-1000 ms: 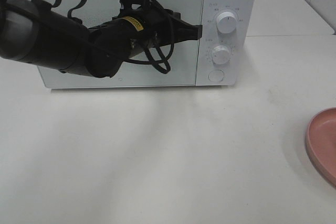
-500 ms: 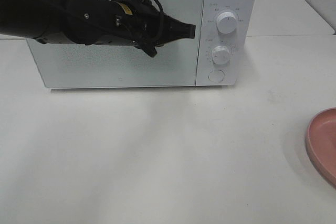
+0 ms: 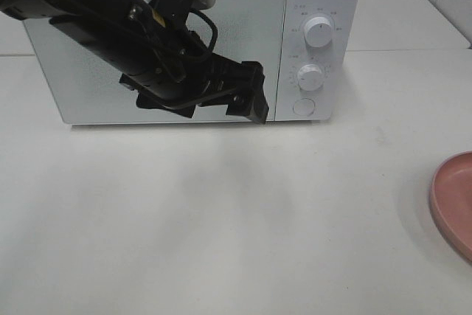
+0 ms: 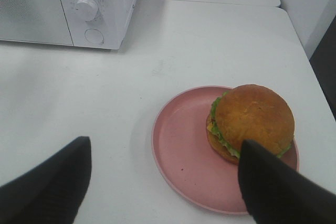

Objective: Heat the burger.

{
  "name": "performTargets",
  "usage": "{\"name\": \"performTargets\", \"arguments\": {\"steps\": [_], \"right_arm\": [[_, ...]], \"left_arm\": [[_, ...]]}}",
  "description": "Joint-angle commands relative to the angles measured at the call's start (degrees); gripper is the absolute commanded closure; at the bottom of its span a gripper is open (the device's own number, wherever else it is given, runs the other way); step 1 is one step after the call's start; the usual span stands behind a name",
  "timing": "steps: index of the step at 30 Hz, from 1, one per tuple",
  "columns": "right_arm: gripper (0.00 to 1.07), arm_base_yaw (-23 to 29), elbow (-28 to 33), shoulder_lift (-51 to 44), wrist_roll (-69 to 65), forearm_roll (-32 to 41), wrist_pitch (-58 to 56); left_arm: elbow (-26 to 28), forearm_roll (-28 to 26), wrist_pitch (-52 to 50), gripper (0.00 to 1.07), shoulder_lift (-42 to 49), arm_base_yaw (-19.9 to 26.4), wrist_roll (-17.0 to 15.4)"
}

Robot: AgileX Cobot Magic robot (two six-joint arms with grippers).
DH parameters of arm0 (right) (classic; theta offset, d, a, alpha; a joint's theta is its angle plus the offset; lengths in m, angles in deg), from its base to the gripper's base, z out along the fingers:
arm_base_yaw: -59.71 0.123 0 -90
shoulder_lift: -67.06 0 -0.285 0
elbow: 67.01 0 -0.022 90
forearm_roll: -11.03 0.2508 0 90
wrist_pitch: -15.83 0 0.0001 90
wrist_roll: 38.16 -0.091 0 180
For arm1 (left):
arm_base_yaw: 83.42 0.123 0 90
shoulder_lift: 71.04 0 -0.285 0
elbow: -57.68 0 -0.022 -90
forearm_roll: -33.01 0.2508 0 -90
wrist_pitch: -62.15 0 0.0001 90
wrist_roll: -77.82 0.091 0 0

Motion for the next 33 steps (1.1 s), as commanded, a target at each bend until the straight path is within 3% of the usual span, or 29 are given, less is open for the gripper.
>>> {"name": "performTargets", "arguments": {"steps": [1,5,8,11,12,15,16,19,22,23,24,26,27,28,29,31,33], "right_arm": [[0.32,-0.3,0.2,-1.6,0.7,0.1,0.6],[0.32,-0.3,0.2,-1.6,0.7,0.1,0.6],[0.32,-0.3,0.2,-1.6,0.7,0.1,0.6],[0.32,-0.3,0.2,-1.6,0.7,0.1,0.6],[0.32,-0.3,0.2,-1.6,0.7,0.1,0.6],[0.32,-0.3,0.2,-1.6,0.7,0.1,0.6],[0.32,-0.3,0.2,-1.6,0.7,0.1,0.6],[0.32,-0.3,0.2,-1.6,0.7,0.1,0.6],[0.32,-0.3,0.2,-1.6,0.7,0.1,0.6],[0.32,-0.3,0.2,-1.6,0.7,0.1,0.6],[0.32,-0.3,0.2,-1.6,0.7,0.1,0.6],[0.32,-0.3,0.2,-1.6,0.7,0.1,0.6],[0.32,-0.3,0.2,-1.6,0.7,0.1,0.6],[0.32,-0.3,0.2,-1.6,0.7,0.1,0.6],[0.32,-0.3,0.2,-1.6,0.7,0.1,0.6],[0.32,-0.3,0.2,-1.6,0.7,0.1,0.6],[0.32,-0.3,0.2,-1.6,0.7,0.1,0.6]], "left_arm": [[0.6,-0.4,7.0,0.08,1.7,-0.2,-0.3],[0.6,0.5,20.0,0.08,4.3,-0.2,1.8],[0.3,3.0,24.9,0.08,6.4,-0.2,1.0],[-1.0,7.3,26.2,0.08,9.2,-0.2,-1.6],[-3.0,10.8,26.0,0.08,11.9,-0.1,-4.4],[-3.8,12.0,26.0,0.08,13.4,0.2,-5.5],[-6.2,13.7,26.0,0.08,16.2,1.0,-7.5],[-9.7,13.3,26.2,0.08,20.6,3.7,-7.7],[-13.4,12.9,26.8,0.08,25.3,8.2,-7.4],[-16.1,12.7,27.3,0.08,28.7,11.6,-6.8],[-16.1,12.7,27.3,0.08,28.7,11.6,-6.8],[-19.3,12.7,28.9,0.08,33.5,17.9,-5.3],[-19.3,12.7,28.9,0.08,33.5,17.9,-5.3],[-21.1,12.8,30.1,0.08,36.5,22.9,-3.8],[-21.1,12.8,30.1,0.08,36.5,22.9,-3.8],[-23.4,13.2,31.9,0.08,41.9,29.4,-2.4],[-24.1,13.3,32.5,0.08,43.7,31.5,-2.2]]}}
